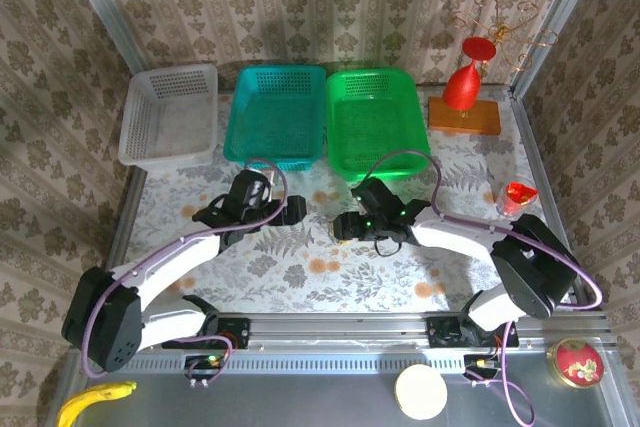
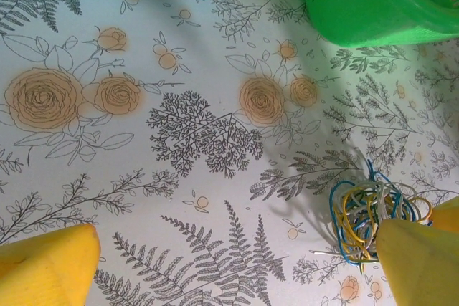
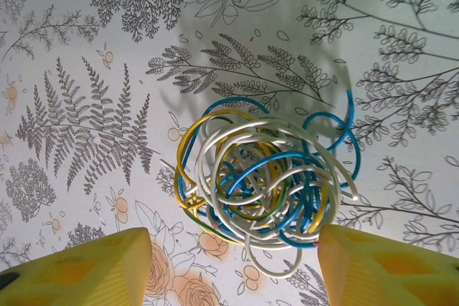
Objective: Untangle the cables
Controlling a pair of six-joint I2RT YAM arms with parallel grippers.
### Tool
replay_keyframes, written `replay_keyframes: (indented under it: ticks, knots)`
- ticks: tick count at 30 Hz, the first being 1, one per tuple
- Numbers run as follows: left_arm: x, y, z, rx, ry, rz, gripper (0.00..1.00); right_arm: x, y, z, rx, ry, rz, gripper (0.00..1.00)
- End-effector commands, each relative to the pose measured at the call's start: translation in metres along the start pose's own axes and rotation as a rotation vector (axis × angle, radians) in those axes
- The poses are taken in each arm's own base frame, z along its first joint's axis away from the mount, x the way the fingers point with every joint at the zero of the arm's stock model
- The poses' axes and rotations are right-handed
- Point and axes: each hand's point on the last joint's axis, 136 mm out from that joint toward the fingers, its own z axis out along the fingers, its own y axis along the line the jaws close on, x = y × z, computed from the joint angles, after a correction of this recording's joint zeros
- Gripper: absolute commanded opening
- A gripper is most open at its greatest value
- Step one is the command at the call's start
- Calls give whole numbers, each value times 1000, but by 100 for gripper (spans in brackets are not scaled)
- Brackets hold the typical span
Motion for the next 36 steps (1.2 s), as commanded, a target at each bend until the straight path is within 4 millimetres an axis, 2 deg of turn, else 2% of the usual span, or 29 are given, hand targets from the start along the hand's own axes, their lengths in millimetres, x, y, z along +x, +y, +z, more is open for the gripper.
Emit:
replay_keyframes:
  ticks: [1,9,14,18,21,24,27,33,36]
  knots:
    - [-12,-7,-5,2,-11,11,100,-11,-3,-16,42,-43,-38,65]
    - [-17,-5,-4,-31,-11,62,100,-14,-26,-22,80,-58,-4,66]
    - [-16,-5,0,-28,-1,66,100,-12,-34,-14,90,-40,6,66]
    - [-16,-5,3,-27,0,67,100,-6,-27,1,49,3,19,65]
    - [-15,-6,5,-21,2,66,100,0,-8,6,0,26,2,63]
    - [-14,-7,7,-8,0,59,100,5,14,6,-57,42,-16,62]
    - [-14,-9,9,9,-5,46,100,4,26,-1,-75,38,-37,61]
    - [-12,-9,10,21,-18,18,100,-6,13,-25,20,-17,-91,61]
    - [-13,-8,8,24,-34,-5,100,-7,9,-30,54,-16,-120,60]
